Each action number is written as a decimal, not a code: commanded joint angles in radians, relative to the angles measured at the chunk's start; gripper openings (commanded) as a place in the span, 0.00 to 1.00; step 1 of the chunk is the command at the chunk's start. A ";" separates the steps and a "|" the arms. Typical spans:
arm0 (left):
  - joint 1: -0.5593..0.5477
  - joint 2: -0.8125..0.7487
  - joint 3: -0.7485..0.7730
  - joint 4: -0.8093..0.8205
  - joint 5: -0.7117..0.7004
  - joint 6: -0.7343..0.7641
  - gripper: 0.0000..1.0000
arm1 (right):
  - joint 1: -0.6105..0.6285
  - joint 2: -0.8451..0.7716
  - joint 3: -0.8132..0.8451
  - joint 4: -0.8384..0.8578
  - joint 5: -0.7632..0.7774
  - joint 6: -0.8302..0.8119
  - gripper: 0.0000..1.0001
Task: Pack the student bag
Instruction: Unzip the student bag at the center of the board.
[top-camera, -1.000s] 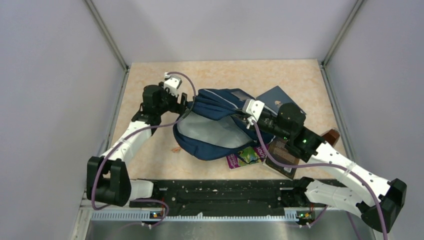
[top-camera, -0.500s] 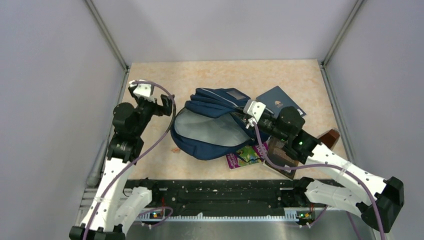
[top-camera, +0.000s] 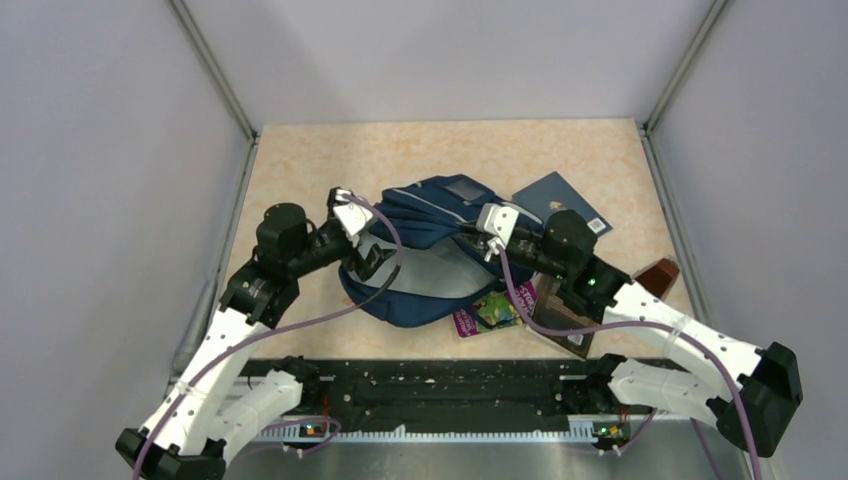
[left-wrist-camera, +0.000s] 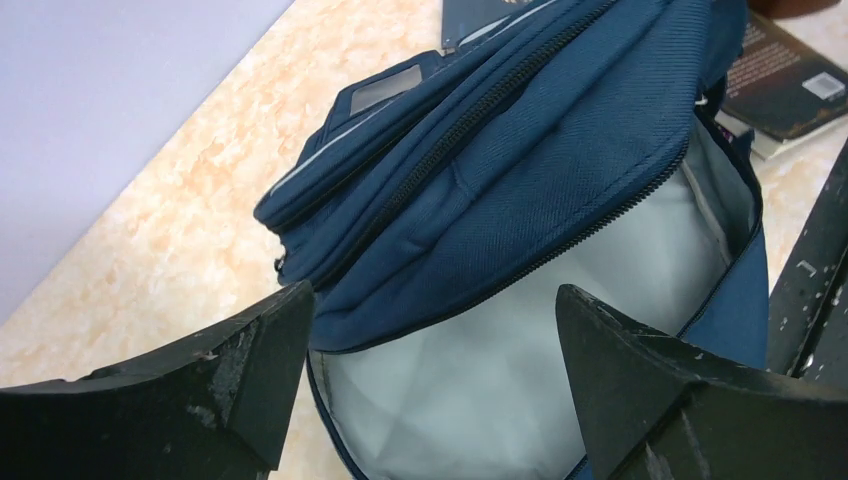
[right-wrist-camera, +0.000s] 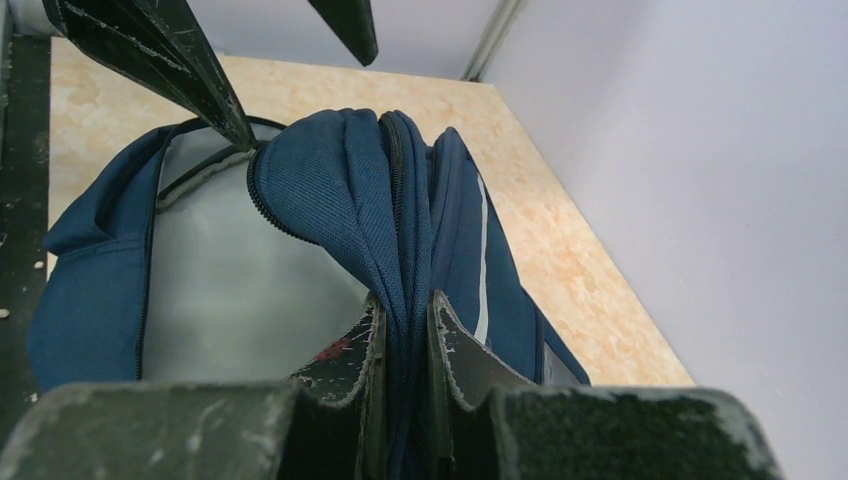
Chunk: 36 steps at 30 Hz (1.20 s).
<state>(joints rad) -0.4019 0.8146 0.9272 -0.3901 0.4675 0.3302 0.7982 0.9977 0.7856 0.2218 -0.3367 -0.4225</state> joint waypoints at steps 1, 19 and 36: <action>-0.027 -0.009 0.022 0.004 0.011 0.136 0.96 | 0.007 -0.012 0.102 0.100 -0.084 -0.010 0.00; -0.097 0.143 0.017 0.158 -0.035 0.181 0.83 | 0.006 0.024 0.144 0.011 -0.148 -0.015 0.00; -0.097 0.082 0.150 0.130 -0.443 0.125 0.00 | -0.047 0.397 0.279 0.184 0.315 0.000 0.00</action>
<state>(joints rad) -0.4995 0.9638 0.9718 -0.3161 0.1574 0.4950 0.8028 1.2716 0.9531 0.2813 -0.2047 -0.4480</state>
